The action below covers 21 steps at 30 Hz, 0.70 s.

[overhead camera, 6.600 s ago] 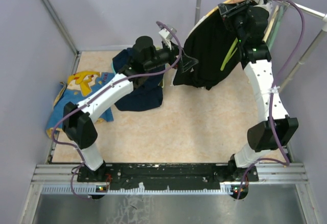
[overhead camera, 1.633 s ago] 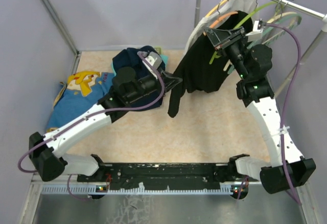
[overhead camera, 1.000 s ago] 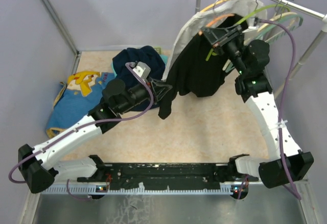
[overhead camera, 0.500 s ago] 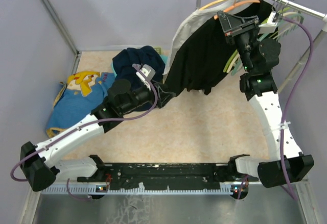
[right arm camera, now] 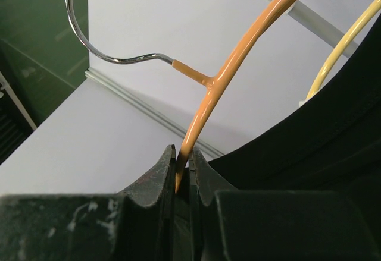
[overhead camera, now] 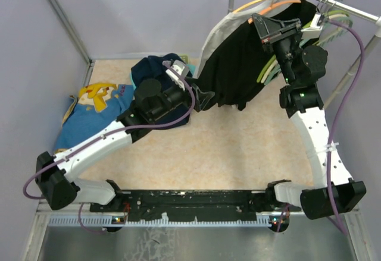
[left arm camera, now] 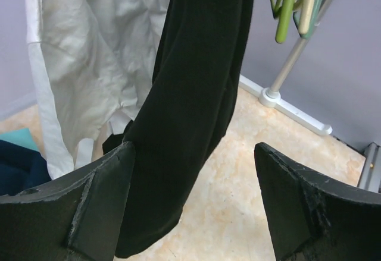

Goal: Remove the t-shirt from the hanger

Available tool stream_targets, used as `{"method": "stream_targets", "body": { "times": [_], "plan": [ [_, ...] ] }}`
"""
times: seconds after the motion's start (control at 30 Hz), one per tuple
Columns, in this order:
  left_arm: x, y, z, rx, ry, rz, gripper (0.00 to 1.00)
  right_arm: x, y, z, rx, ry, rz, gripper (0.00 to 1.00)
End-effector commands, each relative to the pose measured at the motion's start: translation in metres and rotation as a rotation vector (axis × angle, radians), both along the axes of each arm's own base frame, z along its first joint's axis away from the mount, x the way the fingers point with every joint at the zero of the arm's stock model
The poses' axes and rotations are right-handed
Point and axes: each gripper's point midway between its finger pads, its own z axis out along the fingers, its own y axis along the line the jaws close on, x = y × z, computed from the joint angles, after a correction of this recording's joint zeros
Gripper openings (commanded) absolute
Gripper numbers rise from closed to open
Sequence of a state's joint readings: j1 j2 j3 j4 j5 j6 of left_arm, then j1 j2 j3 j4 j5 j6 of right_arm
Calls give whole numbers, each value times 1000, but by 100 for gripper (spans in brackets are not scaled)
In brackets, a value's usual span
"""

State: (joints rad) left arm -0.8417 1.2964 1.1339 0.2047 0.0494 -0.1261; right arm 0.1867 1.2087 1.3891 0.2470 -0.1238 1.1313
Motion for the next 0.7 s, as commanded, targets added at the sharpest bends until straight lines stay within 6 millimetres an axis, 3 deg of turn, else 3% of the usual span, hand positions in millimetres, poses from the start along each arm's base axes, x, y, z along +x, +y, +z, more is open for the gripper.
{"method": "stream_targets", "body": {
  "times": [0.0,0.07,0.13,0.17,0.33,0.5,0.67],
  "plan": [
    [14,-7,21,-34,-63,26,85,-54,-5,65,34,-236,26,0],
    [18,-10,18,-28,-58,31,71,-55,-5,64,35,-235,29,0],
    [22,-11,14,-14,-47,35,44,-57,-5,64,33,-235,29,0],
    [23,-10,12,-11,-42,40,35,-57,-5,63,32,-232,30,0],
    [22,-3,13,-28,-45,61,1,-59,-4,61,27,-227,34,0],
    [14,23,22,-41,-68,125,0,-57,-5,57,15,-214,22,0],
    [0,73,30,-70,-84,253,0,-51,-7,55,15,-206,7,0]
  ]
}}
